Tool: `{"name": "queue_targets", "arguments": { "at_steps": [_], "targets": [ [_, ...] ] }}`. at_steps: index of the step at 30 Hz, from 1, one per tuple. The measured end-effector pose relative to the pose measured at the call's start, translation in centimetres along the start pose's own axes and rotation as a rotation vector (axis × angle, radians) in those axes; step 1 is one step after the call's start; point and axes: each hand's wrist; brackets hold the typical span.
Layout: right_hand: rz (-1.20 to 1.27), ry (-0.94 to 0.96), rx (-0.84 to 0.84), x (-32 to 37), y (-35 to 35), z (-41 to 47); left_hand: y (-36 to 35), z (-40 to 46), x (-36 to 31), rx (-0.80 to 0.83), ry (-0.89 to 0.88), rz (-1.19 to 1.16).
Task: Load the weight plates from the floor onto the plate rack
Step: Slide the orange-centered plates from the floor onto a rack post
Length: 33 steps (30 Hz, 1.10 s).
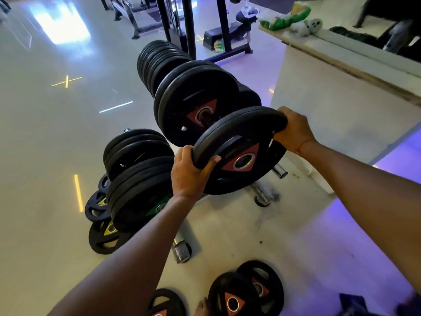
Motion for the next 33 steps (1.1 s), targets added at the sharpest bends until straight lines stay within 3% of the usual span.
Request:
{"name": "queue_targets", "arguments": {
  "at_steps": [14, 18, 21, 26, 33],
  "targets": [
    [-0.086, 0.112, 0.031, 1.5, 0.2, 1.7, -0.5, -0.6, 2.7, 0.04, 0.017, 0.033],
    [-0.111, 0.159, 0.071, 3.2, -0.2, 4.3, -0.5, 0.5, 4.1, 0.06, 0.09, 0.098],
    [-0.226, 0.213, 0.117, 4.5, -1.3, 7.2, -0.6, 2.8, 4.2, -0.014, 0.166, 0.103],
    [-0.53, 0.047, 0.173, 5.9, -3.2, 12.4, -0.1, 7.3, 4.2, -0.128, 0.267, 0.064],
    [-0.446, -0.142, 0.266, 5.8, -5.6, 17.5, 0.2, 12.2, 4.7, -0.101, 0.296, 0.03]
  ]
}}
Point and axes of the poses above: each hand's wrist, its own z-axis towards the middle knuckle, its own y-axis out of the back of the hand, x = y × z, and after that the axes turned 14 degrees about y, right-handed
